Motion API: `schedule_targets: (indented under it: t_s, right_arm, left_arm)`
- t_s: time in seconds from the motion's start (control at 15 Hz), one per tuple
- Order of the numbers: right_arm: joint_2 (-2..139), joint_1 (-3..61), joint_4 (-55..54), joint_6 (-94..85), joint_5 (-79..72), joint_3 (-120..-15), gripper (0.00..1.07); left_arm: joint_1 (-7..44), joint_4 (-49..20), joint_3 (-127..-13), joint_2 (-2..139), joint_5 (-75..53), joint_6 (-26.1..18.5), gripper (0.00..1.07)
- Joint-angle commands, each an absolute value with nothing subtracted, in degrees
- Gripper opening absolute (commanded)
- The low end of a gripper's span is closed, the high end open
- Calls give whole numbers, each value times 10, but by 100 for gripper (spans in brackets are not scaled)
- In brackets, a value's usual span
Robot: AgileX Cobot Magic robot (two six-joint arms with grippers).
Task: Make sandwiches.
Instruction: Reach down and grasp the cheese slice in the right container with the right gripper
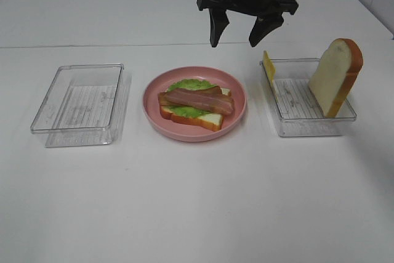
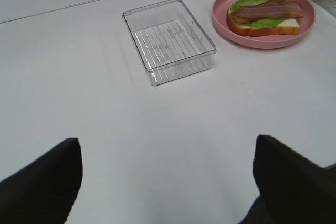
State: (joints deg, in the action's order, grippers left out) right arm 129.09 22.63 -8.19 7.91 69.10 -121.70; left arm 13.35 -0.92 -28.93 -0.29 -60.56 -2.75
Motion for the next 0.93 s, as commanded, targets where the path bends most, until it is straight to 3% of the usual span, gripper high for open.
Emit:
schedule_targets:
  t_s: [0.07, 0.4, 0.67, 0.93]
  right_arm:
    - [1287, 210, -61, 87, 740, -1224, 70]
    - [1321, 134, -85, 76, 731, -1224, 70]
    - [1360, 132, -86, 50, 702, -1224, 69]
    - [1383, 132, -70, 56, 663, -1224, 59]
  left_arm:
    - [133, -10, -285, -17, -599, -26, 84]
    - [133, -10, -285, -17, -599, -26, 84]
    - [133, -10, -285, -17, -599, -26, 84]
    - [133, -10, -285, -17, -599, -26, 84]
